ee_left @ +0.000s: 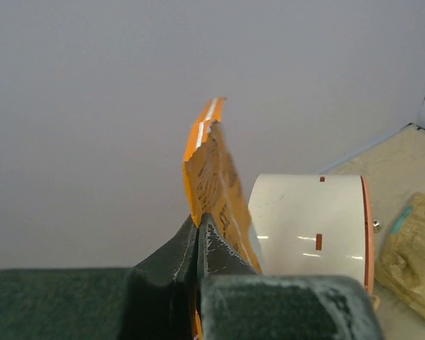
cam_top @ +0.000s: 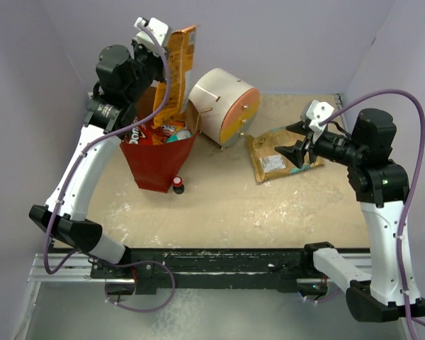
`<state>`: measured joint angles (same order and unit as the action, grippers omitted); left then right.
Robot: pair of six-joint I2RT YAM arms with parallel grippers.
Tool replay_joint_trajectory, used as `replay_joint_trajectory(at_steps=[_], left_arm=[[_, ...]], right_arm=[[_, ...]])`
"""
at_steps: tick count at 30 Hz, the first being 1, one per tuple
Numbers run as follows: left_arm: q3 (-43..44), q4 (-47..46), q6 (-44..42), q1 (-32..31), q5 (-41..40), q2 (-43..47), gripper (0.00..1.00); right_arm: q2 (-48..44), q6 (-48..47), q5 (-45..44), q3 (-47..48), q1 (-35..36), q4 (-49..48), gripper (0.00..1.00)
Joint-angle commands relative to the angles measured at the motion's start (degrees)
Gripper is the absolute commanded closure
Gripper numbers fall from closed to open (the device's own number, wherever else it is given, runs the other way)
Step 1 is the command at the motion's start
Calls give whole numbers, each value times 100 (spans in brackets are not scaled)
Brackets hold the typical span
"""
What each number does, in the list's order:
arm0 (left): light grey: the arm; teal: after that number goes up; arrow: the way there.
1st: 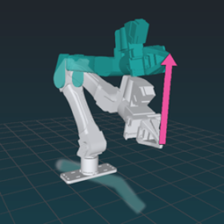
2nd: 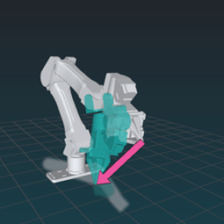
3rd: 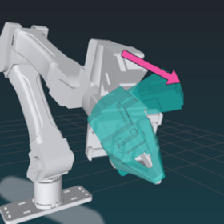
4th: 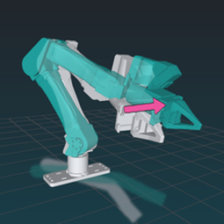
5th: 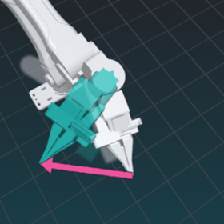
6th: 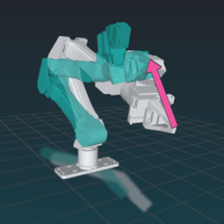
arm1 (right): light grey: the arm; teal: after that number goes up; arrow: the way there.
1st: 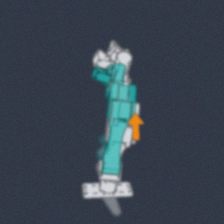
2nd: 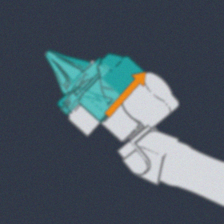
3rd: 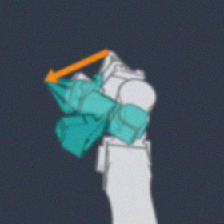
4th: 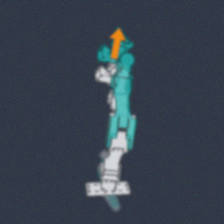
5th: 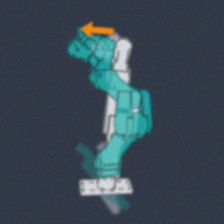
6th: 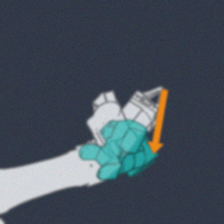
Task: Place the snacks into the paper bag
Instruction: Place the snack in the paper bag.
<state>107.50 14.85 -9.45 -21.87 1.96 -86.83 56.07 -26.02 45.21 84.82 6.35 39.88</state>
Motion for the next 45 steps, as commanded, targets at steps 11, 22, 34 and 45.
replay_joint_trajectory(at_steps=[11,22,34,45], left_arm=[[-2937,-1423,-502,25,-588,1540,90],[-3003,-275,-873,16,-724,2044,58],[-2170,418,-1612,298,-1479,1322,37],[-1900,1637,-1147,2059,-177,1207,29]], right_arm=[[-159,54,206,-312,-55,-338,36],[-128,62,306,-366,-103,-378,35],[-389,45,356,-584,-134,-389,32],[-316,-10,431,-763,-134,-430,31]])
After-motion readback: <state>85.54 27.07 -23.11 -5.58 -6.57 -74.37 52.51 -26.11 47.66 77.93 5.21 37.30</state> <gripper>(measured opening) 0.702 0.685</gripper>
